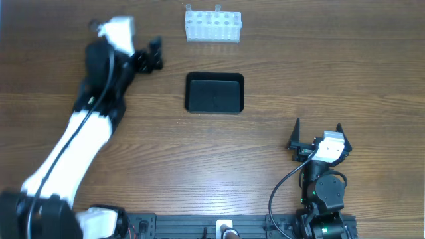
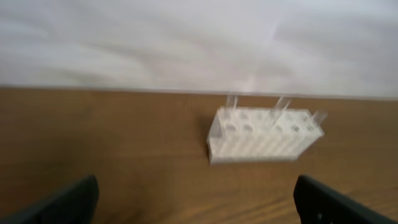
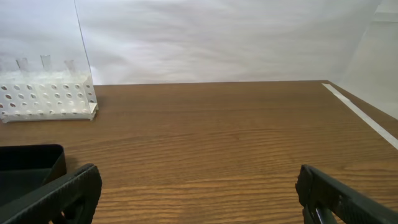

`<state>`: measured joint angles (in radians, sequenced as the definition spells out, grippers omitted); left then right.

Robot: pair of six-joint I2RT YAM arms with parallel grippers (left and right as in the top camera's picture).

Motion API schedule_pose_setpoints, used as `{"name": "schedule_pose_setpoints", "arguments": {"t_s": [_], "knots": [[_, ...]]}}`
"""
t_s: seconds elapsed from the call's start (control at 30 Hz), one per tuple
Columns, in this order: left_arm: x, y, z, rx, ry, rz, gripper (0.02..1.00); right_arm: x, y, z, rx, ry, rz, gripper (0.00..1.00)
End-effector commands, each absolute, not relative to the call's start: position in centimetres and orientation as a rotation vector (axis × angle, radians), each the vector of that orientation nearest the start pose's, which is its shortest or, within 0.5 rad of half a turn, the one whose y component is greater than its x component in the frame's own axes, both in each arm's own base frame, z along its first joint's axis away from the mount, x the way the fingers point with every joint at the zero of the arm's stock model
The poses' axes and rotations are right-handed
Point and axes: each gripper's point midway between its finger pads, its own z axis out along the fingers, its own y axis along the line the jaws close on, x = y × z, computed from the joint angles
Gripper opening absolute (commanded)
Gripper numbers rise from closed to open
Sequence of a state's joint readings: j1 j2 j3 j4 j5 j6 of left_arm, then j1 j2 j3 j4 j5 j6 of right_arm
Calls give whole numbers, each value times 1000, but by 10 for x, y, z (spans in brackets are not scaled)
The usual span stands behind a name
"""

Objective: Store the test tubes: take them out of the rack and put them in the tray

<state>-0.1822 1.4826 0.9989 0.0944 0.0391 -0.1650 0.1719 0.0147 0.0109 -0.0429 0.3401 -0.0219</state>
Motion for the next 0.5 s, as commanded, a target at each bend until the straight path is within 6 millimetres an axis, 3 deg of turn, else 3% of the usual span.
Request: {"name": "schedule_pose_setpoints", "arguments": {"t_s": [0.03,0.33,0.5], "knots": [[504,-115,220,-3,2024,-193,998,243,-15,164,111,1611,-149,993],[575,-152,177,2,2159,-159,989,243,-15,164,111,1611,-149,993],[596,-159,156,4,2174,-154,967,243,-15,164,111,1611,-149,993]]}}
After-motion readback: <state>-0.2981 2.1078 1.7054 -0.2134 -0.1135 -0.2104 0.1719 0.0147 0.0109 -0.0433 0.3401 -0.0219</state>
